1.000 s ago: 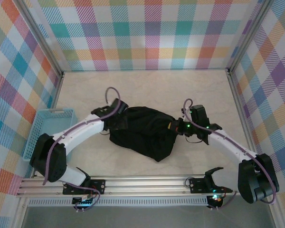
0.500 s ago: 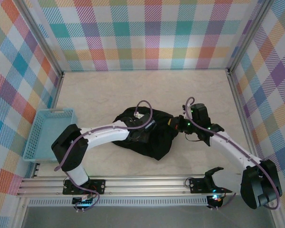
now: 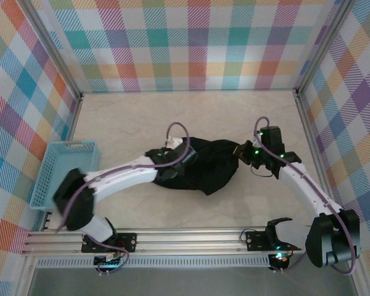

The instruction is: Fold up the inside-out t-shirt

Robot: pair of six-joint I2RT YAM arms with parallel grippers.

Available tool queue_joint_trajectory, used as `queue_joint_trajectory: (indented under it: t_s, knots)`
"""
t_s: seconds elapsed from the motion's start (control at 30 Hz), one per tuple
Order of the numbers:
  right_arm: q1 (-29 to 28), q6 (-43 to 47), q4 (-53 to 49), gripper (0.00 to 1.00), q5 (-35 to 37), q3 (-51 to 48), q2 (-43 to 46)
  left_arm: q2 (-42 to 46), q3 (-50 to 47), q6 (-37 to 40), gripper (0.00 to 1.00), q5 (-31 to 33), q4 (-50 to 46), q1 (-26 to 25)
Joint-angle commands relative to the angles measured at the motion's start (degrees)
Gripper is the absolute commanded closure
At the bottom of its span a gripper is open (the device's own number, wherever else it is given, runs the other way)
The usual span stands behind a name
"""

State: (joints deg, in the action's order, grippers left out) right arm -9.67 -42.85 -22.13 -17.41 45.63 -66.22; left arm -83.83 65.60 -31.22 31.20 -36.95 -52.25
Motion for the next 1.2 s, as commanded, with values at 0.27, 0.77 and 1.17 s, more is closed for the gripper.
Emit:
queue_joint_trajectory:
  t_s: [0.27,0.77,1.17]
  knots:
    - [-4.14,5.78,-2.65,0.68,2.16,-3.40,-1.89,29.32,-24.44,-2.85,1.00,-3.83,5.40,4.50]
    - [-27.83,10.61,-23.00,0.41,26.59,8.74,-0.64,21.44,-19.22,2.93,0.21,-12.68,2.90,3.77]
    - [-30.70,5.12,-16.06,0.46,30.00,3.87,-9.90,-2.36,-9.40,6.09,0.29,-14.97,7.29,0.83]
